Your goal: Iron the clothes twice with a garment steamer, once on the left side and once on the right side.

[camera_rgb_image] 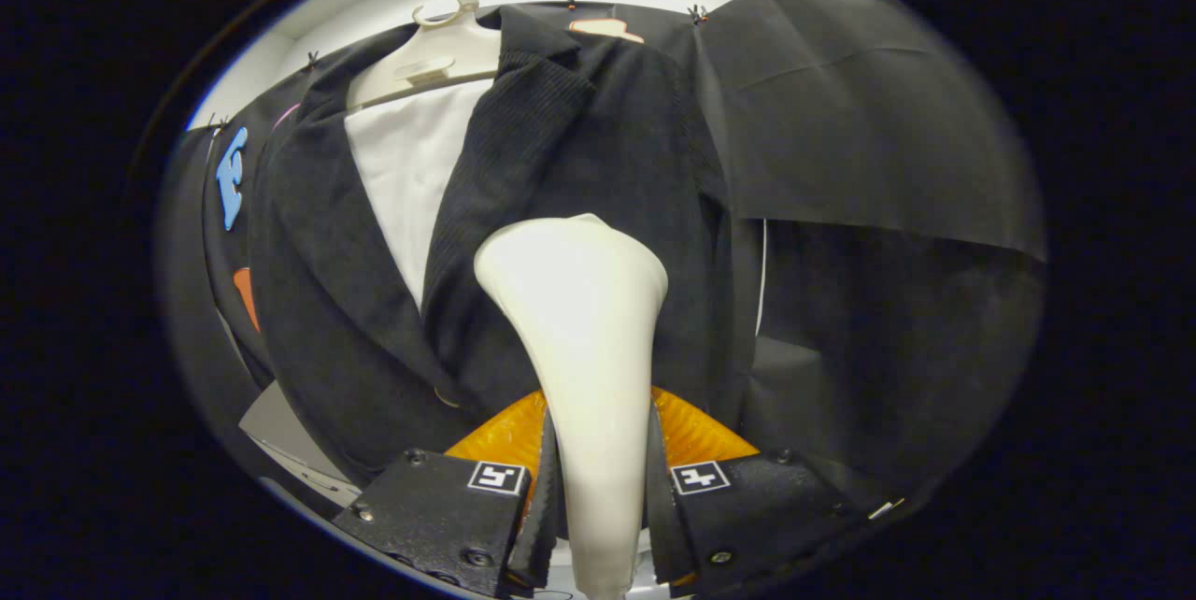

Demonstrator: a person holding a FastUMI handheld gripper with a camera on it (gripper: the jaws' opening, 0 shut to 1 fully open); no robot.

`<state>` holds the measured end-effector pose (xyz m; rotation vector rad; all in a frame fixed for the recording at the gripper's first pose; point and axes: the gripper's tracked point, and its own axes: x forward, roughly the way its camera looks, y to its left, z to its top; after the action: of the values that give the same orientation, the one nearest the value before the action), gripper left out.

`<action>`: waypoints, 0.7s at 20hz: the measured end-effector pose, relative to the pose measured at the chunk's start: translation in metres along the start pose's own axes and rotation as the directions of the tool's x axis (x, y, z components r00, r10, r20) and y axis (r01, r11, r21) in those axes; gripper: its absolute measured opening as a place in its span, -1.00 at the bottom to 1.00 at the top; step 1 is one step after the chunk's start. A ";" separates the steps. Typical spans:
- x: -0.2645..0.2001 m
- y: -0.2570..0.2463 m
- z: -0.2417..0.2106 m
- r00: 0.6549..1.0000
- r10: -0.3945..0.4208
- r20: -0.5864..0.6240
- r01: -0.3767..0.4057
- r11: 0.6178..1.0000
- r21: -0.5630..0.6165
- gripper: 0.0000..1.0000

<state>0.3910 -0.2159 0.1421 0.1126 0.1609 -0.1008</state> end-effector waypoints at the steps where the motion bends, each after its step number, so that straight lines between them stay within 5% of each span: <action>1: 0.003 -0.001 -0.009 1.000 -0.003 -0.007 0.003 1.000 0.000 -0.14; 14: 0.019 -0.013 -0.097 0.995 -0.055 -0.088 0.051 0.998 -0.041 -0.13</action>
<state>0.3937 -0.2187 0.0425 0.0743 0.2547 -0.1454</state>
